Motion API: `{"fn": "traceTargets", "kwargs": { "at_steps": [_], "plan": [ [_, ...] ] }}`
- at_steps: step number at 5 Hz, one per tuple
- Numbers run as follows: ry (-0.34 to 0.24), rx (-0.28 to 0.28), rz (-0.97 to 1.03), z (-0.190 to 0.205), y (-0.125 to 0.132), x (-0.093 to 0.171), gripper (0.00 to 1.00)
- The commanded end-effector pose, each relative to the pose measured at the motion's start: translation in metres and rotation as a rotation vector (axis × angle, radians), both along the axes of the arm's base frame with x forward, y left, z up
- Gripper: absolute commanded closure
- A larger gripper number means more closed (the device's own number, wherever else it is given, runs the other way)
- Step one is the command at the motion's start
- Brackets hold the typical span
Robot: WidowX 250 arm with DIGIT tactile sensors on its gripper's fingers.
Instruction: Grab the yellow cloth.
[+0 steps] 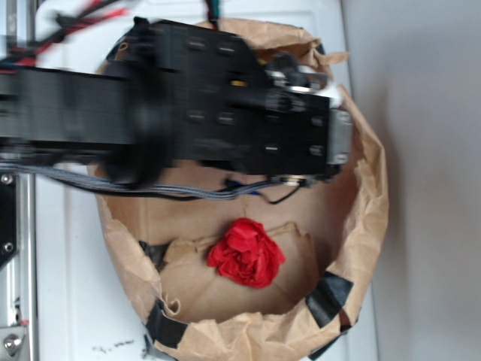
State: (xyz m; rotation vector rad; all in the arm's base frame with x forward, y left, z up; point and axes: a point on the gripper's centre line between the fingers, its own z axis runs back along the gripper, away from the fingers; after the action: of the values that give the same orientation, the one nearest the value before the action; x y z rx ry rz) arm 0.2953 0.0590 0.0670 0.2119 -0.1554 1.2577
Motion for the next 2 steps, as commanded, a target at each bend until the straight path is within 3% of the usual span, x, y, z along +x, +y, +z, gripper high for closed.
{"fn": "traceTargets", "kwargs": {
  "at_steps": [1,2],
  "plan": [
    [-0.065,-0.003,-0.028,0.0307,0.0141,-0.0002,0.0],
    [-0.038,-0.026,0.013,0.0375,0.0216,-0.0083,0.0]
  ]
}}
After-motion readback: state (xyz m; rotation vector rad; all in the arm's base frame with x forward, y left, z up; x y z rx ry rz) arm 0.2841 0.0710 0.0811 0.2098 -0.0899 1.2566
